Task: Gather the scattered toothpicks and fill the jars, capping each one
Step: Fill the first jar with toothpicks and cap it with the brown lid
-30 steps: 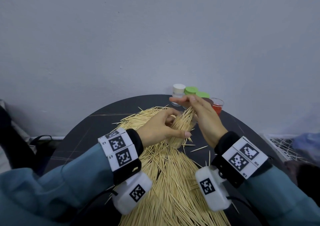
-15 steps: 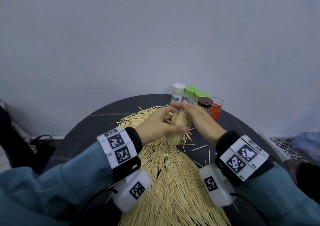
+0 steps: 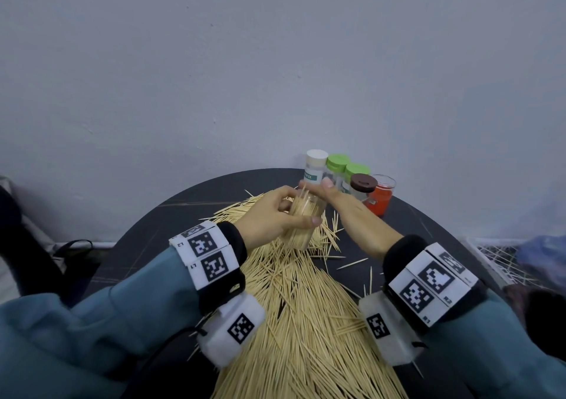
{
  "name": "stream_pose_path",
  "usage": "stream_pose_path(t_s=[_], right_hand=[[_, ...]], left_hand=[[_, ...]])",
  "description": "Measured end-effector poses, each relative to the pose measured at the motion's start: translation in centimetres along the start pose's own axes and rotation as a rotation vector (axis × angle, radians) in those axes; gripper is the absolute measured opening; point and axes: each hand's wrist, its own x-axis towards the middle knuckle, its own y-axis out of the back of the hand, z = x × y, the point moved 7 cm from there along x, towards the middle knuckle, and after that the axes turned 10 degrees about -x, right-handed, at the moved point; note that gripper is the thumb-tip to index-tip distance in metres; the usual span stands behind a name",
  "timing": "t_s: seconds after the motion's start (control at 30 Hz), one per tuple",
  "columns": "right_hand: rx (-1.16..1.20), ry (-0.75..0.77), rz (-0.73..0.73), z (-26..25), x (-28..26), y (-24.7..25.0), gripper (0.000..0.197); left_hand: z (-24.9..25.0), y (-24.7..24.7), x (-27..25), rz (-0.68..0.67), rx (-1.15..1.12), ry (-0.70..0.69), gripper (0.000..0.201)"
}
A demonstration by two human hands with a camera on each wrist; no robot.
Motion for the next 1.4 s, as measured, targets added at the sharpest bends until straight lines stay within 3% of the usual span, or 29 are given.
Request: stream_pose_path(t_s=[0.33,0.63,0.73,0.8,0.9,0.97,1.17,1.4], right_hand=[[-0.075,0.042,-0.024,-0.1,0.1,-0.4,0.048],[-0.188,0.124,0.128,-0.7,-0.1,1.2,0.043],[-0.320,0.059,0.193,-0.1,0.0,2.2,0.032],[-0.505,-0.104,0.027,1.1,0.0,1.7,0.029],[-0.831,-0.380,-0.386,3.5,-1.8,-0.3,0.051],[-0.974,-0.446,-0.518,4.2,-2.9,-1.1,0.065],[-1.074,-0.440,-0.581,3.6,-4.0,-3.1,0.070],[-1.011,-0.422,-0.543,2.9,-4.0,-3.6,0.050]], left_hand=[[-0.4,0.3,0.2,0.043,0.033,-0.002,0.048],[-0.3,1.4,0.1,0.120,0.031,0.000,0.053],[-0.2,1.8,0.1,0.168,0.046,-0.009,0.055],[-0.1,2.1,0.0,0.199,0.043,-0.017,0.054],[0.2,2.3,-0.1,0.218,0.044,-0.032,0.053],[0.2,2.2,-0.1,0.214,0.050,-0.033,0.052],[0.2,1.7,-0.1,0.190,0.102,-0.039,0.053],[0.3,1.4,-0.2,0.174,0.124,-0.035,0.058]])
